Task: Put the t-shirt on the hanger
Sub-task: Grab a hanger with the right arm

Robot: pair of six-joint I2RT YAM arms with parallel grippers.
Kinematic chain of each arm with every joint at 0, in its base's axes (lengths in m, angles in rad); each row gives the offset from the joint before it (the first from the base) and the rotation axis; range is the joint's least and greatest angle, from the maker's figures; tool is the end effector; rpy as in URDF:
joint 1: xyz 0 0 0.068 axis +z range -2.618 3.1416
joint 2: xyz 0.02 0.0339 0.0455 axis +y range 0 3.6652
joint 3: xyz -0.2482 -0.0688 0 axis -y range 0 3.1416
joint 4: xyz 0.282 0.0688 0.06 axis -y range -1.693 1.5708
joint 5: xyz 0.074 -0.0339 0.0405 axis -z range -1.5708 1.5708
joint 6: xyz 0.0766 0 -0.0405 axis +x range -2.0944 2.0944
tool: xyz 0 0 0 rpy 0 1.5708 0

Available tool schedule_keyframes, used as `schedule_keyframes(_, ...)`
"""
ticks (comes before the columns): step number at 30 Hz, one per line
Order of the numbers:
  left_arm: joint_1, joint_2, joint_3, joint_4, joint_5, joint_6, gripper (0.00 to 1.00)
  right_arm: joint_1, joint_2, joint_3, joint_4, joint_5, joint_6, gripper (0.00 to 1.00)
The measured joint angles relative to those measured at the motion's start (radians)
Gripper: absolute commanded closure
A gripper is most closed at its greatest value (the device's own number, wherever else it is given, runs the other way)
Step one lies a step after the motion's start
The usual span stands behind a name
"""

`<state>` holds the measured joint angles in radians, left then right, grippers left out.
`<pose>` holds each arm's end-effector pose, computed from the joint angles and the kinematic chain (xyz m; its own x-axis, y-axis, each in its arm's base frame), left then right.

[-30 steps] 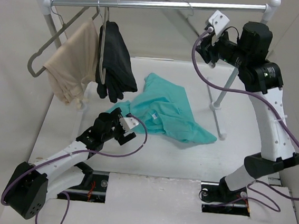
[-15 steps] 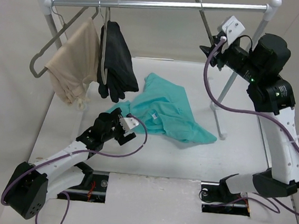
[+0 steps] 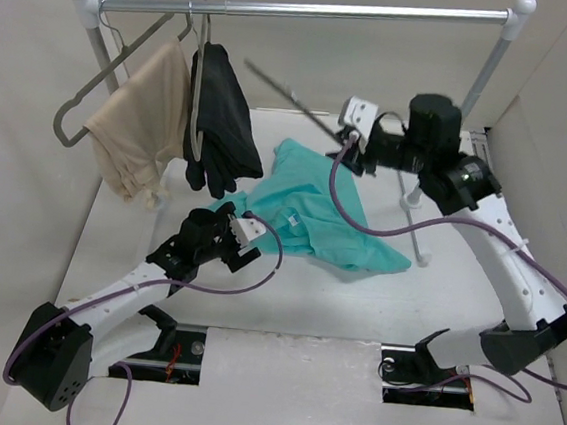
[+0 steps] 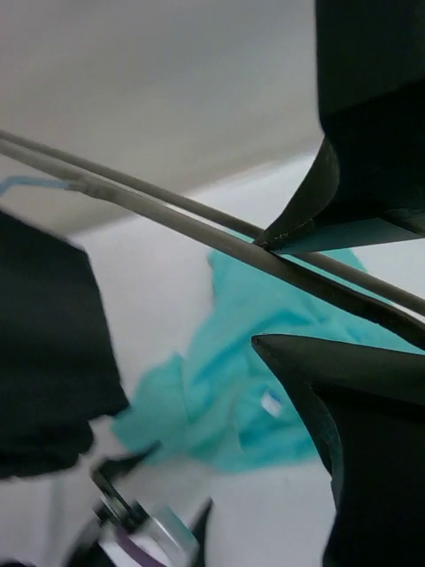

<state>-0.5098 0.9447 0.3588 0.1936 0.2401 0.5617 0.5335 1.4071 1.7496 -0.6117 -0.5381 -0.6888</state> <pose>0.2354 -0.1525 0.1519 0.0722 0.5524 -0.8305 0.7412 0.5274 0.4152 0.2898 0.2168 0.4724 0.3712 -0.4147 -0.8308 -0.8111 0.2909 -0.5075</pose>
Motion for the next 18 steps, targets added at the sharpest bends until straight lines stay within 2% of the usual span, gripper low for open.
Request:
schedule_keyframes(4, -0.008, 0.047, 0.057, 0.002, 0.072, -0.045, 0.16, -0.007, -0.076, -0.296, -0.036, -0.038, -0.011, 1.0)
schedule_keyframes(7, -0.023, 0.107, 0.114, 0.006, 0.109, -0.105, 0.19, -0.071, -0.151, -0.485, -0.06, -0.042, 0.006, 1.0)
schedule_keyframes(11, -0.082, 0.21, 0.215, 0.021, 0.074, -0.192, 0.19, -0.186, -0.261, -0.639, -0.098, -0.024, 0.028, 1.0)
schedule_keyframes(13, -0.113, 0.271, 0.272, 0.024, 0.035, -0.22, 0.23, -0.206, -0.304, -0.678, -0.119, -0.013, 0.034, 1.0)
schedule_keyframes(14, -0.126, 0.299, 0.299, 0.026, 0.014, -0.23, 0.26, -0.206, -0.322, -0.689, -0.13, -0.012, 0.035, 1.0)
schedule_keyframes(15, -0.135, 0.327, 0.321, 0.024, -0.008, -0.237, 0.42, -0.205, -0.34, -0.698, -0.143, -0.013, 0.039, 1.0)
schedule_keyframes(18, -0.14, 0.375, 0.353, 0.012, -0.069, -0.238, 0.66, -0.205, -0.391, -0.711, -0.186, -0.024, 0.043, 1.0)
